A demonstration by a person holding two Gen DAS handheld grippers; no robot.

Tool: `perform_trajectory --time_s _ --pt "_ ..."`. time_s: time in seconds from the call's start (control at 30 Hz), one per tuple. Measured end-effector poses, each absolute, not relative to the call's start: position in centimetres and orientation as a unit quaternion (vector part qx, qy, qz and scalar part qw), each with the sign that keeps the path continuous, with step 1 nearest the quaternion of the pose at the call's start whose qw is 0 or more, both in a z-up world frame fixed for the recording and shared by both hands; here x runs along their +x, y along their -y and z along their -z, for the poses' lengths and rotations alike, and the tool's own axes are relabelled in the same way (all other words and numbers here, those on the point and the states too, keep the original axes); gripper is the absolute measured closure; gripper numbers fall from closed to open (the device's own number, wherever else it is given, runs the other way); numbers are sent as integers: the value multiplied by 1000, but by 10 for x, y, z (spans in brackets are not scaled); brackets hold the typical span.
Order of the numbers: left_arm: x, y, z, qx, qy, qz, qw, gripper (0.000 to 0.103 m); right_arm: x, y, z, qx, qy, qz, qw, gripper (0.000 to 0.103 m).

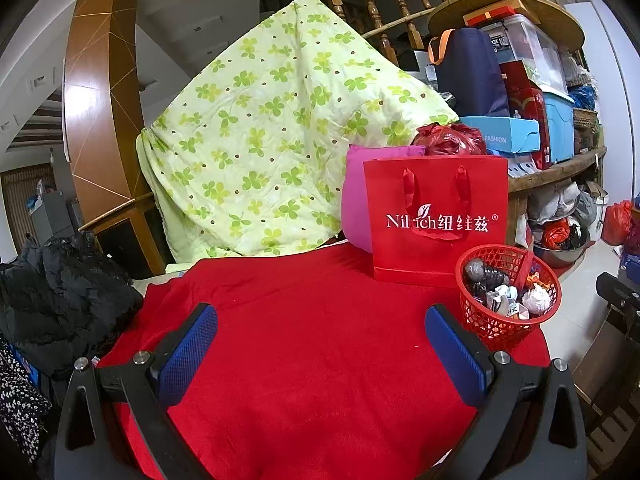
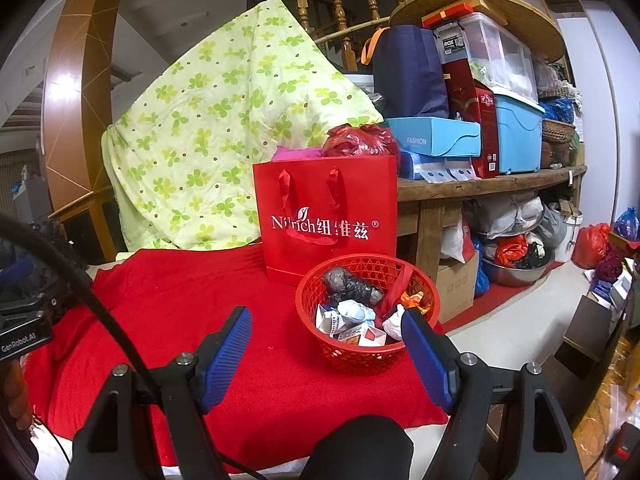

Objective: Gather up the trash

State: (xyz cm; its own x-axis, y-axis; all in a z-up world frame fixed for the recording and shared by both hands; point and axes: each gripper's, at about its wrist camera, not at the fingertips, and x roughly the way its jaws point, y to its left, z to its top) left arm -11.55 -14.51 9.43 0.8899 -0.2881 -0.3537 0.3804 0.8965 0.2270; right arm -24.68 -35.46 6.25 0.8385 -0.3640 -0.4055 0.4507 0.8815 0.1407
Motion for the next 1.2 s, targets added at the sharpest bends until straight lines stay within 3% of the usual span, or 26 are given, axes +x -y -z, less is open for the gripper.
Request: perform_trajectory --time_s 1.2 --pt "-113 143 -88 155 -167 185 956 0 -236 353 -56 133 -196 214 947 23"
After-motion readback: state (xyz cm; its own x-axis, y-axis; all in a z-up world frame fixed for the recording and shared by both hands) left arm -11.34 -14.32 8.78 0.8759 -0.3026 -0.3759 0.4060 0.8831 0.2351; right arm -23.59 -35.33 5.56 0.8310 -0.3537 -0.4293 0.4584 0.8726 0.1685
